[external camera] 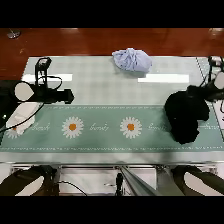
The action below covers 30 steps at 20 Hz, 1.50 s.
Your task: Fold the shirts.
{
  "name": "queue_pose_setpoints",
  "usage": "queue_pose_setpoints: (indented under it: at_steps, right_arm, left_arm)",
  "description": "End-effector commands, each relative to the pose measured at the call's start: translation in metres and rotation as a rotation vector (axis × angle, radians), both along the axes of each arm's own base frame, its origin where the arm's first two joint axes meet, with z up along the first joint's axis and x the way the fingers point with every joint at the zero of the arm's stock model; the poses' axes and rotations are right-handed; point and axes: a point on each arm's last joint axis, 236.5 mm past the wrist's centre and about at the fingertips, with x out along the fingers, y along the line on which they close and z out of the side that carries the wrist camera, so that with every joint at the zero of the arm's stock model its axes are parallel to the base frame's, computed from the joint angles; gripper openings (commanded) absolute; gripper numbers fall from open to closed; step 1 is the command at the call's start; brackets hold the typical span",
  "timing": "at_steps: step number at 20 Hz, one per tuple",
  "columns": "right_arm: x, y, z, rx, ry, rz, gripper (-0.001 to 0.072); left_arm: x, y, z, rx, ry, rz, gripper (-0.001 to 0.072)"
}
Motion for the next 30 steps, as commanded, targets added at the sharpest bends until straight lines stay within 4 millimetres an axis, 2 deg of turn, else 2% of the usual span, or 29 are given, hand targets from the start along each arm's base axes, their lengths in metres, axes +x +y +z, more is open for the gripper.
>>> queue_pose_setpoints:
  at_steps: [1, 3, 4, 5, 6, 7, 8, 9, 11, 12, 13, 14, 15, 16, 18, 21, 23, 25, 27, 30]
  right_arm:
    - [-0.055, 0.019, -0.067, 0.241, 0.111, -0.094, 0.0625]
    - [-0.080, 0.032, -0.106, 0.284, 0.180, -0.123, 0.0623]
    - [-0.082, 0.036, -0.115, 0.302, 0.195, -0.126, 0.0599]
    - [-0.079, 0.039, -0.116, 0.317, 0.193, -0.115, 0.0437]
    - [-0.070, 0.044, -0.110, 0.336, 0.170, -0.083, 0.0069]
    - [-0.055, 0.049, -0.091, 0.354, 0.129, -0.040, 0.0027]
    - [-0.033, 0.049, -0.060, 0.354, 0.060, 0.006, 0.0027]
    - [-0.010, 0.048, -0.020, 0.346, -0.040, 0.033, 0.0026]
    - [0.032, 0.044, 0.095, 0.300, -0.330, 0.083, 0.0026]
    - [0.040, 0.045, 0.157, 0.272, -0.475, 0.109, 0.0026]
    - [0.038, 0.047, 0.220, 0.239, -0.618, 0.138, 0.0026]
    - [0.028, 0.050, 0.274, 0.207, -0.737, 0.163, 0.0026]
    - [0.013, 0.055, 0.316, 0.184, -0.826, 0.186, 0.0026]
    - [-0.002, 0.063, 0.349, 0.172, -0.903, 0.218, 0.0026]
    - [-0.027, 0.096, 0.390, 0.209, -0.994, 0.343, 0.0026]
    - [-0.051, 0.149, 0.406, 0.350, -1.000, 0.532, 0.0026]
    - [-0.058, 0.167, 0.407, 0.414, -0.990, 0.589, 0.0026]
    - [-0.065, 0.184, 0.397, 0.483, -0.936, 0.644, 0.0026]
    - [-0.072, 0.216, 0.379, 0.555, -0.867, 0.736, 0.0026]
    - [-0.072, 0.266, 0.325, 0.607, -0.707, 0.827, 0.0026]
  left_arm:
    - [0.000, -0.008, 0.000, -0.034, 0.005, 0.004, 0.0702]
    - [0.000, -0.009, 0.000, -0.041, 0.007, 0.003, 0.0702]
    - [0.000, -0.009, 0.000, -0.041, 0.007, 0.002, 0.0701]
    - [0.000, -0.009, 0.000, -0.041, 0.006, 0.003, 0.0701]
    - [0.000, -0.008, 0.000, -0.035, 0.005, 0.000, 0.0701]
    - [-0.002, -0.006, 0.000, -0.019, 0.009, -0.026, 0.0701]
    - [-0.006, -0.002, 0.001, -0.004, 0.030, -0.046, 0.0701]
    - [-0.011, 0.005, 0.004, 0.014, 0.059, -0.060, 0.0701]
    - [-0.021, 0.023, 0.020, 0.034, 0.092, -0.069, 0.0701]
    - [-0.028, 0.028, 0.030, 0.024, 0.088, -0.054, 0.0701]
    - [-0.039, 0.028, 0.040, 0.005, 0.079, -0.057, 0.0701]
    - [-0.051, 0.024, 0.051, -0.011, 0.041, -0.076, 0.0701]
    - [-0.060, 0.020, 0.062, -0.038, -0.023, -0.077, 0.0701]
    - [-0.066, 0.019, 0.069, -0.054, -0.087, -0.066, 0.0702]
    - [-0.076, 0.022, 0.076, -0.075, -0.187, -0.031, 0.0702]
    - [-0.086, 0.023, 0.081, -0.095, -0.221, -0.008, 0.0701]
    - [-0.084, 0.022, 0.082, -0.102, -0.227, -0.008, 0.0701]
    - [-0.084, 0.022, 0.081, -0.101, -0.224, -0.007, 0.0701]
    - [-0.082, 0.022, 0.079, -0.102, -0.219, -0.006, 0.0702]
    - [-0.080, 0.022, 0.077, -0.101, -0.211, -0.004, 0.0701]
